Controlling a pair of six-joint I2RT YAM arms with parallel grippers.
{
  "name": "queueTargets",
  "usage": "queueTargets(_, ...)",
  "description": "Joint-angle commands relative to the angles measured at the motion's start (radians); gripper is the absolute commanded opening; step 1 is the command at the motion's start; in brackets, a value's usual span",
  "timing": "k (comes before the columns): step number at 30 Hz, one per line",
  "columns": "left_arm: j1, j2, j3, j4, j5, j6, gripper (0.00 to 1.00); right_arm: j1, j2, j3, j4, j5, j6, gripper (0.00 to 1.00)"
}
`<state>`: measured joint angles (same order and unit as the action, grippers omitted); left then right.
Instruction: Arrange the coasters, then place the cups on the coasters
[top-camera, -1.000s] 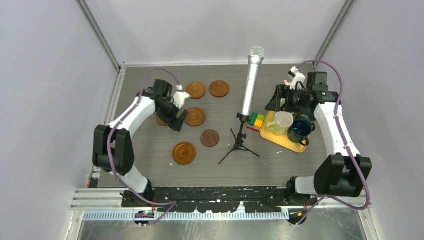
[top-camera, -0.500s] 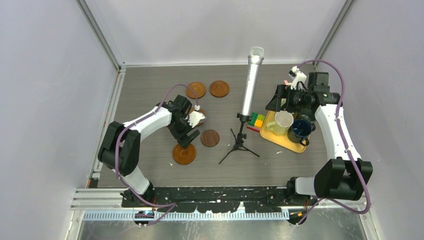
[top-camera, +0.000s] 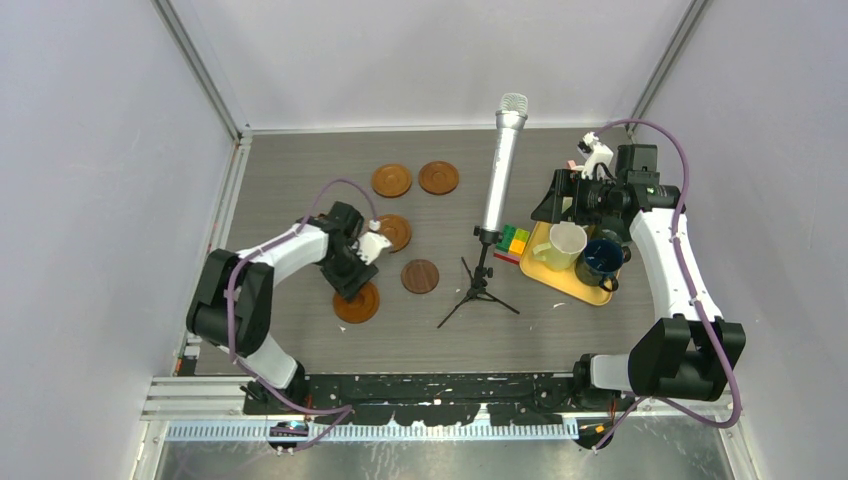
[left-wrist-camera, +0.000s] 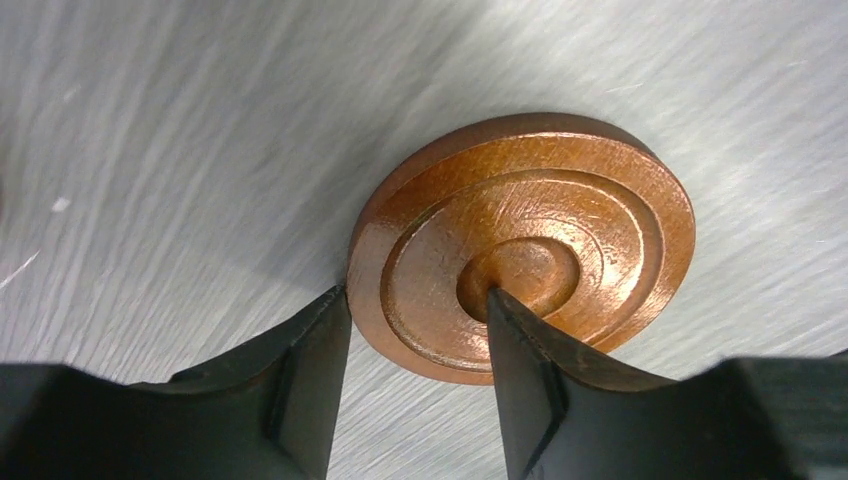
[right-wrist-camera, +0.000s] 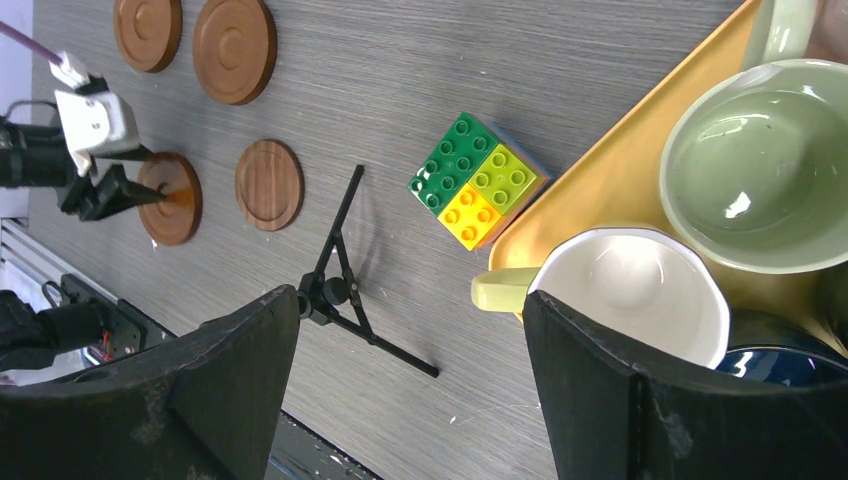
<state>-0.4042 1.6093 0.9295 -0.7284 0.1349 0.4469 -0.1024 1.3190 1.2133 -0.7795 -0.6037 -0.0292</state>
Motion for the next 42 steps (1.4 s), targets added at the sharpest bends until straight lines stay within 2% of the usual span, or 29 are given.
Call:
queueTargets(1, 0.185, -0.009, -0.043, 0.005, -0.038, 0.110, 0.52, -0.005, -0.040, 0.001, 0.013, 0.004, -0.018, 0.86)
queueTargets(7, 0.461, -0.019, -0.036, -0.007, -0.043, 0.262, 0.50, -0.005, -0.040, -0.003, 0.013, 0.003, -0.020, 0.86)
queueTargets(12, 0.634, 0.019, 0.037, -0.008, -0.049, 0.365, 0.50, -0.005, -0.034, -0.001, 0.014, -0.001, -0.018, 0.86)
queueTargets(16, 0.719, 0.076, 0.105, -0.014, -0.037, 0.391, 0.50, -0.005, -0.032, -0.002, 0.014, -0.001, -0.017, 0.86)
queueTargets(20, 0.757, 0.107, 0.133, 0.002, -0.034, 0.396, 0.50, -0.005, -0.031, -0.001, 0.014, 0.001, -0.017, 0.86)
queueTargets(25, 0.766, 0.107, 0.148, -0.013, -0.028, 0.403, 0.54, -0.005, -0.026, 0.002, 0.013, 0.001, -0.017, 0.86)
queueTargets(33, 0.739, -0.018, 0.272, -0.212, 0.089, 0.347, 0.77, -0.005, -0.023, 0.006, 0.015, -0.007, -0.016, 0.86)
queueTargets(38, 0.589, -0.093, 0.361, -0.271, 0.147, 0.237, 0.81, -0.005, -0.017, 0.007, 0.014, -0.015, -0.013, 0.86)
queueTargets(42, 0.360, -0.108, 0.385, -0.215, 0.167, 0.093, 0.81, -0.005, -0.024, 0.003, 0.013, -0.016, -0.015, 0.86)
